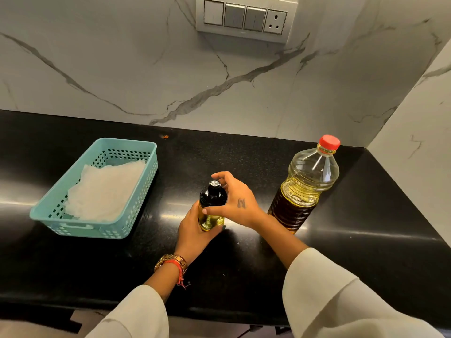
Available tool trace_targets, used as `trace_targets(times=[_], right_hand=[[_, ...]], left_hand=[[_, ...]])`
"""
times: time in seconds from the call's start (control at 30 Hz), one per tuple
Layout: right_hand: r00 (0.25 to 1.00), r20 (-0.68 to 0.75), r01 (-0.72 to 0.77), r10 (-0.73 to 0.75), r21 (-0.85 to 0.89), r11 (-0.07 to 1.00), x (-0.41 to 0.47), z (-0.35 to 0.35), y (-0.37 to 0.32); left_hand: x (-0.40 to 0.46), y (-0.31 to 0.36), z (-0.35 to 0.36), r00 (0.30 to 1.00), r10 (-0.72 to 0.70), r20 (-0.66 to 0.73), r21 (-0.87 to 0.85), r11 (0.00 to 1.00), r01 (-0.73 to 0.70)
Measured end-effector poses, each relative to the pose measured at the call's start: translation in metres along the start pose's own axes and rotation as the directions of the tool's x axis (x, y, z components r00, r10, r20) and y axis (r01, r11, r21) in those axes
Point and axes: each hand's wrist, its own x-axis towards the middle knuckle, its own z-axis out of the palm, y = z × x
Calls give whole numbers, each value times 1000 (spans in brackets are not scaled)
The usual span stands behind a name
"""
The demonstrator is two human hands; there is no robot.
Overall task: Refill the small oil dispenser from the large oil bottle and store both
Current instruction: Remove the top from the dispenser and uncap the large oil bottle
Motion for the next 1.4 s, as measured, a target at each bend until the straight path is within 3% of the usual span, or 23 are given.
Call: trace_targets(times=[0.1, 0.17, 0.27, 0.4, 0.5, 0.6, 0.67, 0.73, 0.83, 1.03, 1.1, 1.23, 1.3, 1.4], right_hand=[[959, 285, -58, 13, 149, 987, 6, -17, 1], [934, 356, -112, 22, 236, 965, 7, -21, 1], [973, 216, -144, 74, 329, 933, 1, -11, -4], [993, -105, -41, 56, 142, 989, -6, 12, -4], [986, -165, -16, 22, 40, 999, -4, 14, -3], [1000, 15, 4, -5, 73, 997, 4, 1, -3], [966, 258, -37, -4, 153, 988, 7, -13, -4], [928, 372, -117, 7, 273, 955, 7, -24, -4], [954, 286, -200, 90, 383, 902, 5, -24, -4], [997, -71, -11, 21, 135, 991, -2, 13, 4], [997, -62, -27, 39, 189, 982, 0, 11, 2], [982, 186, -100, 29, 386, 917, 0, -6, 3], [990, 142, -68, 8, 422, 904, -1, -5, 4], [995, -84, -19, 50, 336, 942, -5, 8, 1]], left_hand=[[0, -1, -1, 1000, -6, 4, -16, 1000, 6], [0, -1, -1, 1000, 4, 2, -21, 1000, -4], [-1, -2, 0, 1000, 14, -5, -11, 1000, -14], [-1, -6, 0, 999, 33, -11, 6, 999, -33], [-1, -5, 0, 999, 31, -12, 0, 1000, -31], [0, -5, -1, 1000, 25, -7, -20, 999, -25], [0, -4, -1, 1000, 23, 1, -31, 999, -23], [-1, -3, -2, 1000, 24, 6, -38, 999, -24], [-2, -2, -2, 1000, 25, 9, -49, 999, -25], [0, -6, -1, 1000, 31, 0, -19, 999, -31], [1, -8, 0, 1000, 26, 1, -27, 999, -26], [1, -8, 0, 1000, 28, 3, -42, 999, -28], [0, -8, 0, 999, 32, 1, -44, 999, -32], [0, -9, -1, 999, 31, -5, -31, 999, -32]])
